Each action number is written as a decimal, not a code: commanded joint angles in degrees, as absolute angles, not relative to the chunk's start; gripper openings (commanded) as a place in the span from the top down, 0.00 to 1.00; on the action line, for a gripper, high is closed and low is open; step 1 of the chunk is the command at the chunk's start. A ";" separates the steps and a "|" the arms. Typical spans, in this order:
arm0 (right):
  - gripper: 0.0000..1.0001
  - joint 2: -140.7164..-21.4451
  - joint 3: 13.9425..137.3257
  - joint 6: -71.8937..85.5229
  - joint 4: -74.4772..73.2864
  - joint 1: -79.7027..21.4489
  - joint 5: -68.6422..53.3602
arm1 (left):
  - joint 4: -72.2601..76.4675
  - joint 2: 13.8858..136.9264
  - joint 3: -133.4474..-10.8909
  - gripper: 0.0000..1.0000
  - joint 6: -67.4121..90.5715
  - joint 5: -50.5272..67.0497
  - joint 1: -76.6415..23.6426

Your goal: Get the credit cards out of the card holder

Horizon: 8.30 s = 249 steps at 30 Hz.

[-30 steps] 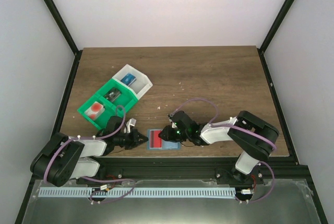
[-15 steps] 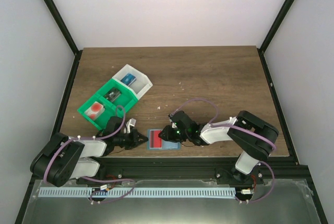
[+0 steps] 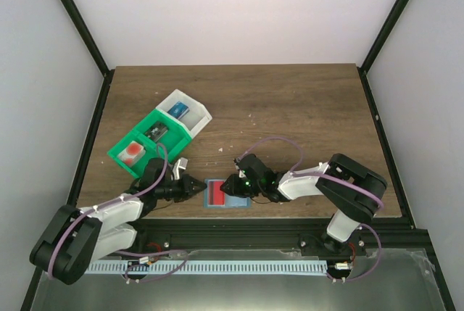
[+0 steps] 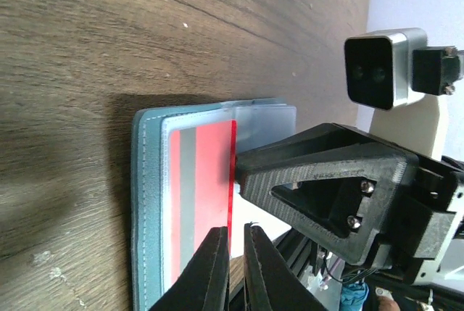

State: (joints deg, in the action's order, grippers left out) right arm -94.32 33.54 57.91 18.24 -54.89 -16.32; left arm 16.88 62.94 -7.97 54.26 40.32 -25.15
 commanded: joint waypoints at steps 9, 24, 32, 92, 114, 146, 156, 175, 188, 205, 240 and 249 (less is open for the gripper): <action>0.79 -94.83 32.48 57.80 18.11 -55.20 -15.57 | 26.00 75.99 -7.40 0.97 54.43 41.55 -25.90; 0.84 -93.97 30.57 58.28 21.99 -55.20 -16.42 | 22.10 78.66 -6.66 0.99 51.29 36.19 -26.37; 0.93 -93.77 28.82 59.35 26.98 -55.12 -17.56 | 21.75 77.57 -6.66 0.99 51.58 35.81 -26.40; 1.00 -59.12 25.96 25.43 10.33 -55.99 3.05 | 3.55 55.71 -23.51 0.25 63.28 43.46 -26.43; 1.00 -72.20 31.13 3.69 21.40 -71.12 15.26 | 13.44 35.79 -9.79 0.38 97.91 43.38 -26.38; 0.99 -82.27 35.64 -2.97 22.79 -79.49 23.50 | 13.03 31.79 -3.63 1.00 101.91 39.95 -26.37; 0.64 -74.74 34.42 8.69 12.19 -79.54 23.00 | 20.31 34.53 -2.10 1.00 93.65 40.02 -26.37; 0.00 -52.25 24.77 31.35 4.14 -79.44 21.86 | 15.82 34.28 -10.91 1.00 67.67 37.86 -26.21; 0.00 -37.24 16.45 35.72 3.89 -79.45 24.39 | -2.11 36.30 -25.83 1.00 52.17 36.05 -16.81; 0.00 -34.36 15.80 30.96 2.72 -79.43 21.98 | -19.29 41.91 -34.58 1.00 44.74 32.89 -2.88; 0.00 -31.72 20.18 26.17 -5.53 -79.45 20.04 | -24.31 51.66 -31.58 1.00 33.01 41.43 34.19; 0.00 -31.24 20.34 25.78 -6.23 -79.45 20.89 | -25.76 49.80 -28.59 1.00 38.87 41.94 34.20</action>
